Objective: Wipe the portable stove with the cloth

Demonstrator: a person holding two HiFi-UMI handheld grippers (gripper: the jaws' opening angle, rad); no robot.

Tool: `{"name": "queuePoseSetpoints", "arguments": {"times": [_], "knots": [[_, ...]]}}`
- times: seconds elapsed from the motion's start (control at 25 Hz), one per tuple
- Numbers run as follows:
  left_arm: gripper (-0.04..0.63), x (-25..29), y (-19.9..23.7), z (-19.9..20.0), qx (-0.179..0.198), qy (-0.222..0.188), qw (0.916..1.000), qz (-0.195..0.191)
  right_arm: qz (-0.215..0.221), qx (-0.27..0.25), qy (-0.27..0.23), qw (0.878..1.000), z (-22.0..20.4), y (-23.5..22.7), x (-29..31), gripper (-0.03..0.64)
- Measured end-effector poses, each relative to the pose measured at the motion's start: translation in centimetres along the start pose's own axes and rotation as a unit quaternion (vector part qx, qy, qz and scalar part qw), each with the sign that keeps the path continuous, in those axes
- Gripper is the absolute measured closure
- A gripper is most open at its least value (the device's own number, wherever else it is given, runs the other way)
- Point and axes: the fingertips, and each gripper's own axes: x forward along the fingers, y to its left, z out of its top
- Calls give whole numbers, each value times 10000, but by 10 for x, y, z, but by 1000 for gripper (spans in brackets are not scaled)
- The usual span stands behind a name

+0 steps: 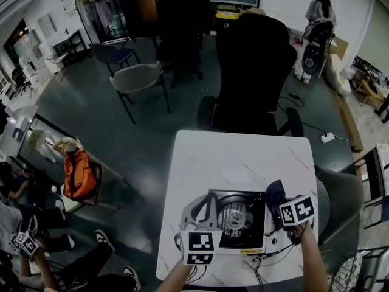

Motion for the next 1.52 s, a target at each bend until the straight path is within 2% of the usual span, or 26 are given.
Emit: {"name": "queuePoseSetpoints", "arguments": {"times": [0.68, 1.52], "knots": [[574, -14, -29, -5, 94, -40, 9995, -285, 629, -918, 485, 9926, -44, 53, -7, 511], [574, -24, -55, -7, 126, -65, 9995, -285, 1192, -1190, 693, 9833, -94, 77, -25, 511]]}}
